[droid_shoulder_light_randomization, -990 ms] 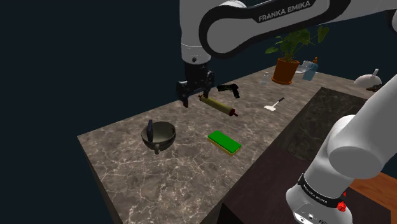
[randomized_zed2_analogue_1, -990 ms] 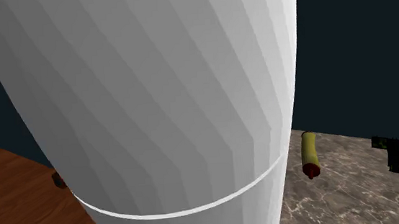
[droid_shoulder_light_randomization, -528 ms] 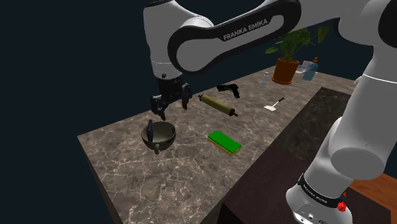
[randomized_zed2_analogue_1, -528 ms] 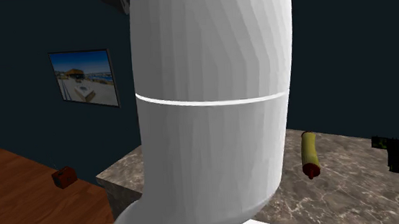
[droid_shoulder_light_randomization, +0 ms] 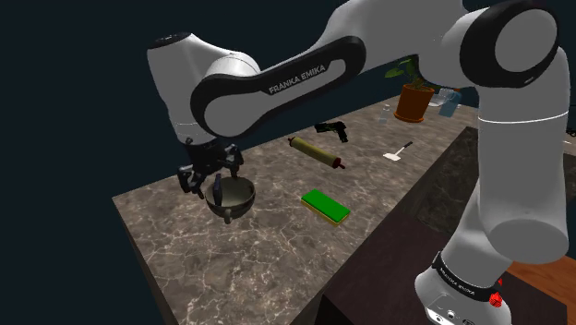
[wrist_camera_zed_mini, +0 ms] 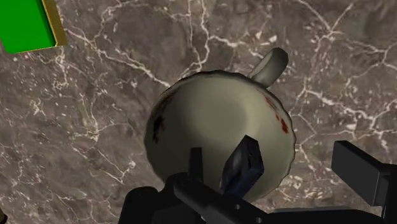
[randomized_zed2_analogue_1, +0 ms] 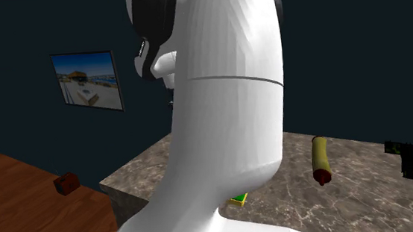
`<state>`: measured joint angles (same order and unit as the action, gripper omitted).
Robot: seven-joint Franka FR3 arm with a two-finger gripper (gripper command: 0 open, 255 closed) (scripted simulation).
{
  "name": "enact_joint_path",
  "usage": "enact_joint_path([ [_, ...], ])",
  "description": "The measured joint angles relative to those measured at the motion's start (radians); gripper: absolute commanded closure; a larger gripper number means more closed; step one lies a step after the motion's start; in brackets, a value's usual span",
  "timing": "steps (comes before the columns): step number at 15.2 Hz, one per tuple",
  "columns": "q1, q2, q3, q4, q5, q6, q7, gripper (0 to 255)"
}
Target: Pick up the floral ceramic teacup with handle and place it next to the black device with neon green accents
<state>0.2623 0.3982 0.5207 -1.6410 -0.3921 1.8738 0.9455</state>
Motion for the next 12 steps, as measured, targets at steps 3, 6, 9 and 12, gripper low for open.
enact_joint_path([
  [3, 0.052, 0.098, -0.010, 0.104, -0.039, -0.028, 0.029, 0],
  [6, 0.057, 0.123, -0.017, 0.092, -0.053, 0.003, 0.041, 0],
  [9, 0.054, 0.136, -0.023, 0.069, -0.063, 0.037, 0.049, 0],
  [12, 0.050, 0.139, -0.026, 0.055, -0.066, 0.053, 0.050, 0],
])
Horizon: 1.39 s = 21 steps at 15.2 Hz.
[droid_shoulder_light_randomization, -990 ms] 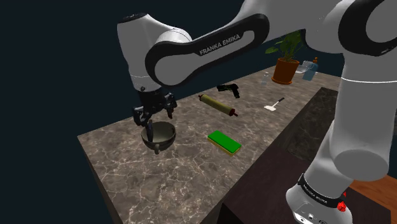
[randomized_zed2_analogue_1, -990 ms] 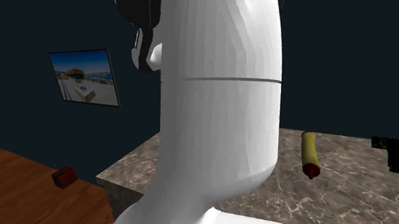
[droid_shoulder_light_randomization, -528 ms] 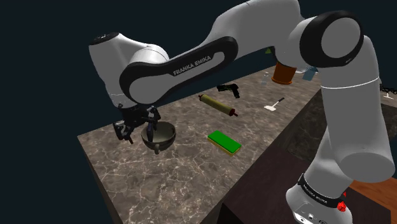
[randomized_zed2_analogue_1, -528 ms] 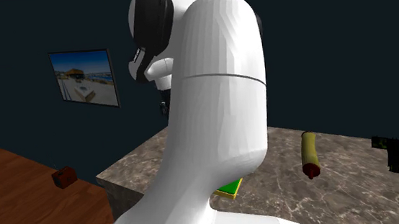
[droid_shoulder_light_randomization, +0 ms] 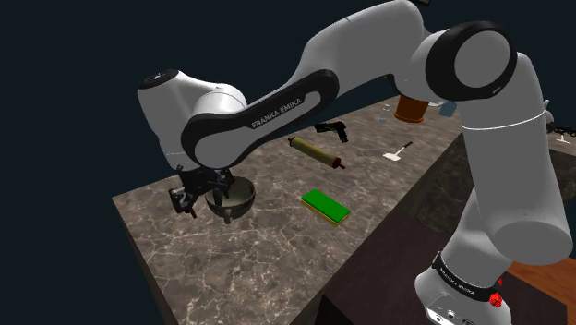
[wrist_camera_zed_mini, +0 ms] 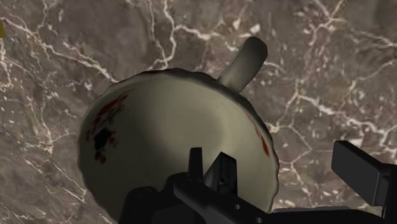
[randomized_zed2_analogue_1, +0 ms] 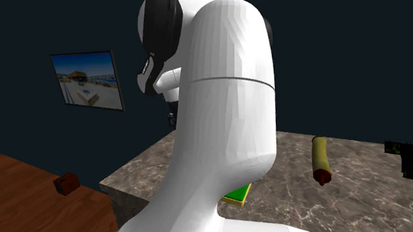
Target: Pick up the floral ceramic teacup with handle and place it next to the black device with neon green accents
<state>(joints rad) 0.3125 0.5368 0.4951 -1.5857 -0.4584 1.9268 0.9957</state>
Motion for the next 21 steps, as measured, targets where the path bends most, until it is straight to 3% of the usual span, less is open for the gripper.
enact_joint_path([
  [4, 0.000, 0.000, 0.000, -0.002, 0.000, 0.002, 0.000, 0],
  [5, 0.000, 0.000, 0.000, -0.002, 0.000, 0.002, 0.000, 255],
  [15, 0.000, -0.001, 0.000, -0.002, 0.000, 0.001, 0.000, 255],
  [21, -0.003, -0.027, 0.009, 0.024, 0.017, -0.046, -0.016, 255],
])
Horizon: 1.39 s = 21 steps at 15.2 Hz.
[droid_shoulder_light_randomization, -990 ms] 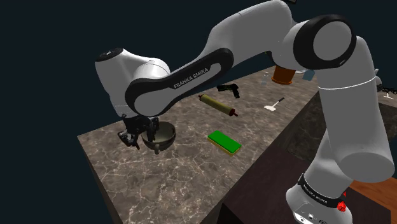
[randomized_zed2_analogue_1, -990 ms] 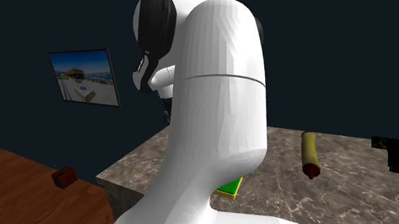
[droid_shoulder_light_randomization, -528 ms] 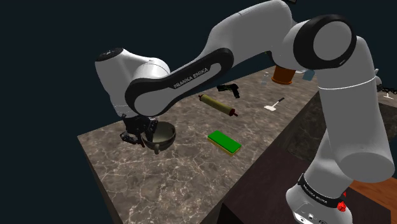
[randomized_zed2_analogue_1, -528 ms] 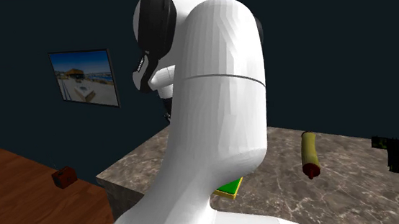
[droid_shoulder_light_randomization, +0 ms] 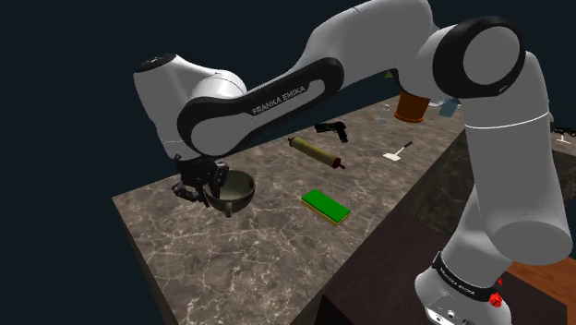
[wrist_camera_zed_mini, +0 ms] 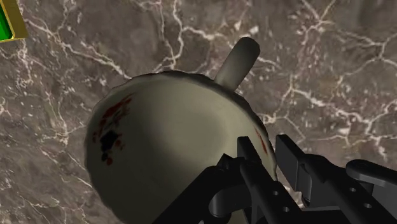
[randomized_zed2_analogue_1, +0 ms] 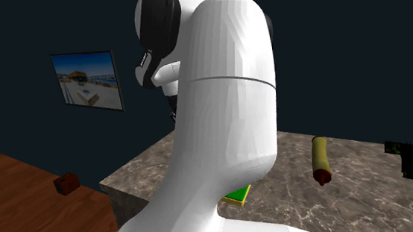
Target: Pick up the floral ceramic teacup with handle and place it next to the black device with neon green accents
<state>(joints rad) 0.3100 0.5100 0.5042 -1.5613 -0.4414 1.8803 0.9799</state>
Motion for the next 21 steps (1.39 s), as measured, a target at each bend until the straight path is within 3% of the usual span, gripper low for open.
enact_joint_path([
  [21, 0.016, -0.053, 0.019, 0.206, 0.042, -0.243, -0.068, 255],
])
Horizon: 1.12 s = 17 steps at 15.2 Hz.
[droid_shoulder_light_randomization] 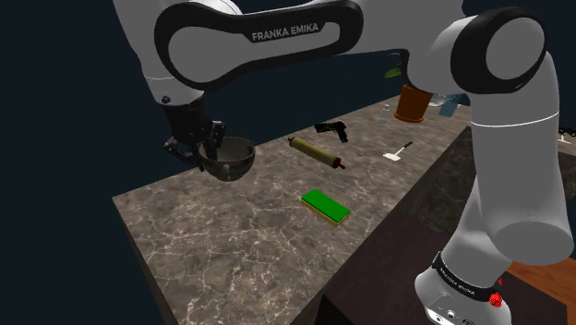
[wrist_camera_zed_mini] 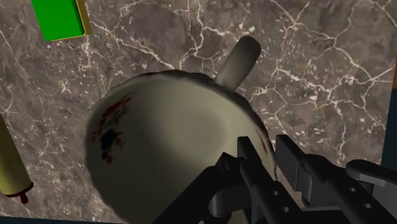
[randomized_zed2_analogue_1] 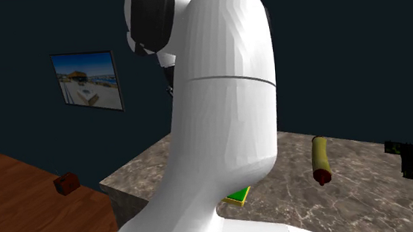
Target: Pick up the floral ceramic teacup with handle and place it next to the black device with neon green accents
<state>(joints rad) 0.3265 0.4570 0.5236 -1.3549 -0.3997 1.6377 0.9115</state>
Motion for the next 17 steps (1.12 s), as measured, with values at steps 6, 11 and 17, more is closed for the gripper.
enact_joint_path([
  [6, 0.000, -0.014, 0.002, 0.051, 0.008, -0.060, -0.022, 255],
  [11, -0.124, -0.177, -0.004, -0.162, 0.074, 0.026, -0.109, 255],
  [17, -0.240, -0.344, -0.044, -0.366, 0.145, 0.116, -0.246, 255],
])
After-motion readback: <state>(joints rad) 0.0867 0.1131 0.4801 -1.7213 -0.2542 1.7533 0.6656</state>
